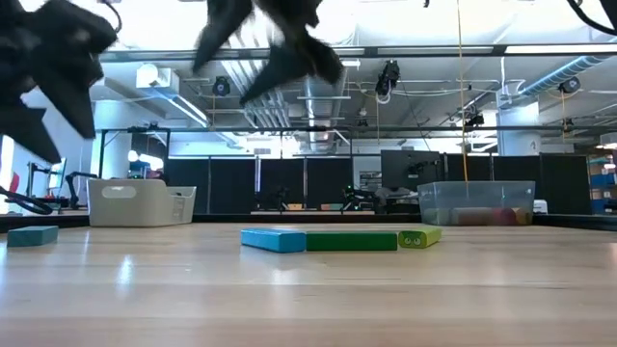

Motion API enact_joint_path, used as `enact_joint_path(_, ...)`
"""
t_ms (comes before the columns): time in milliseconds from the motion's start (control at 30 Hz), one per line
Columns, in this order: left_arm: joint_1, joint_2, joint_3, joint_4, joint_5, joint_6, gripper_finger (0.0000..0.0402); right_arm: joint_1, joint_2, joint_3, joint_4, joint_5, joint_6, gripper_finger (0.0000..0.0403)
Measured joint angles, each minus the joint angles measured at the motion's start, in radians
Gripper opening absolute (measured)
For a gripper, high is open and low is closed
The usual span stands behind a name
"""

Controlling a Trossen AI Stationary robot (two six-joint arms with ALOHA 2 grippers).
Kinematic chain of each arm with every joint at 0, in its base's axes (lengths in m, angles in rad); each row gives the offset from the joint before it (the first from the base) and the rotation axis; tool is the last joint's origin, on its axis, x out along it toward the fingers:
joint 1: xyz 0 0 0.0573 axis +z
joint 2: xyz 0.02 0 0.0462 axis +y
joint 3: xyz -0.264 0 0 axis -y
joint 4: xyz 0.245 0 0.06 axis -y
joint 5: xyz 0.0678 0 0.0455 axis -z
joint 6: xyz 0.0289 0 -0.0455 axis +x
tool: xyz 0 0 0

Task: Sort blocks
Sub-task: Put the dark blue rectangular block into the white bin

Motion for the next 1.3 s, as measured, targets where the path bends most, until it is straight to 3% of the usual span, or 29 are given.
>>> enact_joint_path(333,0.000,0.270,0.007,-0.021,0.082,-0.337,0.0232,-0.025,-0.007,0.245,-0.030,0.000,-0.356,0.0310)
enact_joint_path(567,0.002,0.389,0.007,-0.019,0.082,-0.511,0.0232,-0.031,-0.017,0.373,-0.069,-0.001,-0.509,0.0301)
enact_joint_path(900,0.100,0.581,0.075,-0.038,0.170,-0.470,0.0230,0.027,-0.172,0.488,-0.434,-0.004,-0.522,0.0271)
enact_joint_path(1033,0.123,0.635,0.123,-0.074,0.216,-0.428,0.0189,0.048,-0.260,0.487,-0.537,-0.001,-0.545,0.0254)
enact_joint_path(1200,0.126,0.647,0.146,-0.070,0.221,-0.390,0.0089,0.061,-0.334,0.487,-0.663,0.001,-0.546,0.0231)
enact_joint_path(1300,0.126,0.620,0.162,-0.071,0.251,-0.322,0.0079,0.068,-0.357,0.484,-0.747,0.000,-0.537,0.0220)
